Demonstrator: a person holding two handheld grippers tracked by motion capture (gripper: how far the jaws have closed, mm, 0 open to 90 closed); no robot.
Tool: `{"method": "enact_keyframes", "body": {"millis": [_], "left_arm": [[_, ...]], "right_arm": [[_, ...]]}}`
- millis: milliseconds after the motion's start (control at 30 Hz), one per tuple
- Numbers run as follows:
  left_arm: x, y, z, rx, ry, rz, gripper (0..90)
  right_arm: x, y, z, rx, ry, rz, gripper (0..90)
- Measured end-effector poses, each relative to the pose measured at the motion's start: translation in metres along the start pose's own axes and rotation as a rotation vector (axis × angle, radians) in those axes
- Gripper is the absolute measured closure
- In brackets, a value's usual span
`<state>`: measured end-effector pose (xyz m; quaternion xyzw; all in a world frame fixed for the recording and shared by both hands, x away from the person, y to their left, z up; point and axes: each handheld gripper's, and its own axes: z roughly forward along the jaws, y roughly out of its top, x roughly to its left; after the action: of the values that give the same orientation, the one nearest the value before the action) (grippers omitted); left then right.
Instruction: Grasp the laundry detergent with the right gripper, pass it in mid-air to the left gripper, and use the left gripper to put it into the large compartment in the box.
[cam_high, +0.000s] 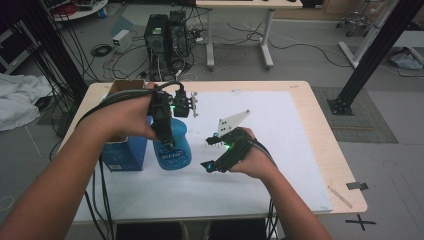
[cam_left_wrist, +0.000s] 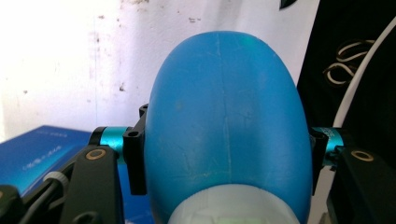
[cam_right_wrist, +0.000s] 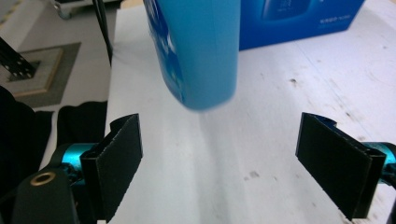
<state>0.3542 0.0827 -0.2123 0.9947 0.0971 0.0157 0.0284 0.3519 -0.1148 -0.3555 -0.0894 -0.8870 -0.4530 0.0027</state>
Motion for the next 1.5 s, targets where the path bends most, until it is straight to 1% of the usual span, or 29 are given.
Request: {"method": "enact_keyframes", "body": {"millis": [233, 267, 300, 333, 367, 400, 433, 467, 567, 733, 800, 833, 867, 900, 1033, 1200, 1233, 1333, 1367, 1400, 1433, 1467, 1500], "left_arm": [[0.009, -0.010, -0.024, -0.013, -0.004, -0.056, 38.5], [0.010, -0.012, -0.028, -0.016, -0.007, -0.070, 38.5], [0.010, -0.012, -0.028, -0.016, -0.007, -0.070, 38.5], [0.014, -0.016, -0.036, -0.023, -0.009, -0.092, 38.5], [0.017, -0.019, -0.041, -0.023, -0.007, -0.105, 38.5], [0.017, -0.019, -0.041, -0.023, -0.007, -0.105, 38.5], [0.021, -0.023, -0.049, -0.028, -0.002, -0.130, 38.5], [0.023, -0.026, -0.054, -0.033, 0.000, -0.142, 38.5], [0.030, -0.034, -0.068, -0.047, -0.004, -0.183, 38.4], [0.041, -0.047, -0.085, -0.064, 0.010, -0.254, 38.5], [0.046, -0.053, -0.088, -0.067, 0.012, -0.290, 38.5], [0.046, -0.053, -0.088, -0.067, 0.012, -0.290, 38.5], [0.051, -0.059, -0.091, -0.063, 0.019, -0.318, 38.5], [0.052, -0.061, -0.092, -0.063, 0.021, -0.330, 38.5], [0.057, -0.072, -0.099, -0.048, 0.041, -0.386, 38.4], [0.066, -0.088, -0.105, -0.049, 0.049, -0.436, 38.5], [0.068, -0.092, -0.105, -0.046, 0.049, -0.445, 38.4], [0.074, -0.102, -0.103, -0.038, 0.054, -0.474, 38.5], [0.074, -0.102, -0.103, -0.038, 0.054, -0.474, 38.4], [0.078, -0.108, -0.102, -0.031, 0.060, -0.488, 38.4], [0.080, -0.111, -0.101, -0.025, 0.062, -0.495, 38.4], [0.083, -0.117, -0.098, -0.019, 0.067, -0.511, 38.4], [0.083, -0.117, -0.098, -0.019, 0.067, -0.511, 38.4]], "right_arm": [[-0.006, 0.000, -0.016, 0.050, -0.026, 0.017, 13.0], [-0.007, 0.000, -0.018, 0.060, -0.030, 0.017, 12.8], [-0.007, 0.000, -0.018, 0.060, -0.030, 0.017, 12.8], [-0.008, 0.000, -0.020, 0.072, -0.035, 0.016, 12.8], [-0.009, 0.000, -0.024, 0.086, -0.040, 0.021, 12.6], [-0.009, 0.000, -0.024, 0.086, -0.040, 0.021, 12.6], [-0.010, 0.000, -0.027, 0.094, -0.042, 0.027, 12.5], [-0.012, -0.001, -0.031, 0.098, -0.050, 0.030, 12.4], [-0.014, -0.002, -0.036, 0.112, -0.061, 0.034, 12.3], [-0.017, 0.000, -0.040, 0.135, -0.076, 0.035, 12.1], [-0.017, 0.000, -0.039, 0.137, -0.076, 0.041, 12.1], [-0.017, 0.000, -0.039, 0.137, -0.076, 0.041, 12.1], [-0.017, 0.000, -0.039, 0.141, -0.076, 0.041, 12.2], [-0.018, 0.000, -0.038, 0.144, -0.073, 0.049, 12.2], [-0.020, 0.000, -0.036, 0.150, -0.072, 0.054, 12.1], [-0.020, 0.001, -0.032, 0.159, -0.069, 0.051, 12.2], [-0.020, 0.001, -0.032, 0.162, -0.068, 0.055, 12.2], [-0.020, 0.001, -0.030, 0.167, -0.080, 0.048, 12.2], [-0.020, 0.001, -0.030, 0.167, -0.080, 0.048, 12.2], [-0.020, 0.001, -0.030, 0.168, -0.081, 0.048, 12.2], [-0.020, 0.001, -0.030, 0.170, -0.083, 0.047, 12.2], [-0.021, 0.001, -0.029, 0.170, -0.080, 0.050, 12.2], [-0.021, 0.001, -0.029, 0.170, -0.080, 0.050, 12.2]]}}
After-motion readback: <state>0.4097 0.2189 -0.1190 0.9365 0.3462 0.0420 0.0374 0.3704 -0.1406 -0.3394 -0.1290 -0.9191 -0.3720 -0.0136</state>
